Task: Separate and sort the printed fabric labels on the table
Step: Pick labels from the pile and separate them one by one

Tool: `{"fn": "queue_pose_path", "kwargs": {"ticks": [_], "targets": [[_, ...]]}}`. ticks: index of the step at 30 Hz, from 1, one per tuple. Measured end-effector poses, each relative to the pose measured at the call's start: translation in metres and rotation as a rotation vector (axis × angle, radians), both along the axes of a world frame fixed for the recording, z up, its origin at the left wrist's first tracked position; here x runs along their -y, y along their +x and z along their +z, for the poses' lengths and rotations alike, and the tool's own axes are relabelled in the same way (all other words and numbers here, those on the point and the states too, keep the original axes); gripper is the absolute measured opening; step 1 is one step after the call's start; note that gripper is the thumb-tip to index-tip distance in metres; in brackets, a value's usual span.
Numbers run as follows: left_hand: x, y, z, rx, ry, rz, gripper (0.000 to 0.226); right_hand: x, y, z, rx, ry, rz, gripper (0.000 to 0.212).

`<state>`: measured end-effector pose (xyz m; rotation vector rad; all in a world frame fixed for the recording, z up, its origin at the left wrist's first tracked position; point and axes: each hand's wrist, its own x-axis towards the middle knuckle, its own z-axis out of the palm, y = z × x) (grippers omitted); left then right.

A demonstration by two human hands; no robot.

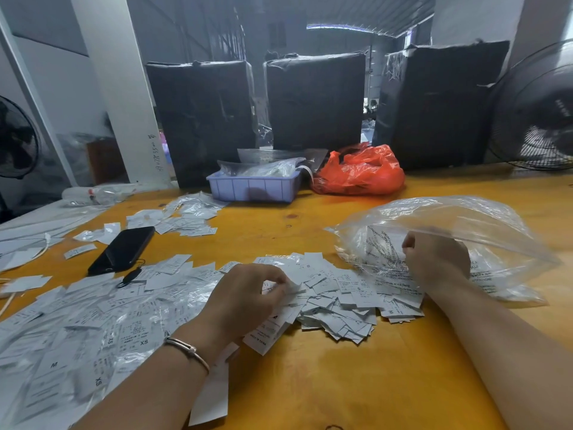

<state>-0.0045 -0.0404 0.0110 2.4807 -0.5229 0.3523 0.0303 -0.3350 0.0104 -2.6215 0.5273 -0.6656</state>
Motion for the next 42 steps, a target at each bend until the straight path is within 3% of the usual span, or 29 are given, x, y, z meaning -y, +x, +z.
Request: {"fn": "queue_pose_path", "kwargs": {"ticks": [4, 6, 9, 11, 13, 16, 19, 22, 27, 34, 38, 42], "targets": [[-0.001, 0.0, 0.003, 0.08, -0.117, 0.025, 0.01, -0.004, -0.002, 0.004, 0.154, 0.004, 0.028, 0.021], [-0.001, -0.001, 0.007, 0.102, -0.227, 0.031, 0.015, -0.011, -0.005, 0.009, 0.267, 0.159, 0.092, 0.02], [-0.001, -0.005, 0.013, -0.048, -0.482, -0.03, 0.023, -0.026, -0.013, 0.021, 0.285, 0.66, 0.262, 0.007], [0.0, -0.008, 0.015, -0.193, -0.586, -0.09, 0.018, -0.038, -0.022, 0.029, 0.146, 1.088, 0.356, 0.007], [0.001, -0.008, 0.016, -0.33, -0.63, -0.173, 0.016, -0.048, -0.028, 0.033, 0.008, 1.284, 0.465, 0.013], [0.003, -0.009, 0.018, -0.461, -0.729, -0.283, 0.011, -0.062, -0.036, 0.036, -0.07, 1.158, 0.673, 0.019], [0.003, -0.011, 0.018, -0.506, -0.809, -0.311, 0.013, -0.075, -0.044, 0.034, 0.024, 0.898, 0.794, 0.02], [0.005, -0.012, 0.018, -0.482, -0.788, -0.295, 0.025, -0.085, -0.05, 0.032, 0.049, 0.843, 0.895, 0.026], [0.007, -0.016, 0.02, -0.367, -0.696, -0.274, 0.018, -0.088, -0.051, 0.03, 0.05, 0.766, 0.923, 0.025], [0.008, -0.016, 0.019, -0.363, -0.743, -0.195, 0.029, -0.085, -0.053, 0.033, 0.144, 0.815, 0.948, 0.016], [0.008, -0.016, 0.021, -0.36, -0.746, -0.189, 0.013, -0.083, -0.053, 0.034, 0.221, 0.61, 0.93, 0.007], [0.007, -0.016, 0.021, -0.325, -0.728, -0.219, 0.011, -0.087, -0.055, 0.034, 0.036, 0.438, 1.0, 0.024]]}}
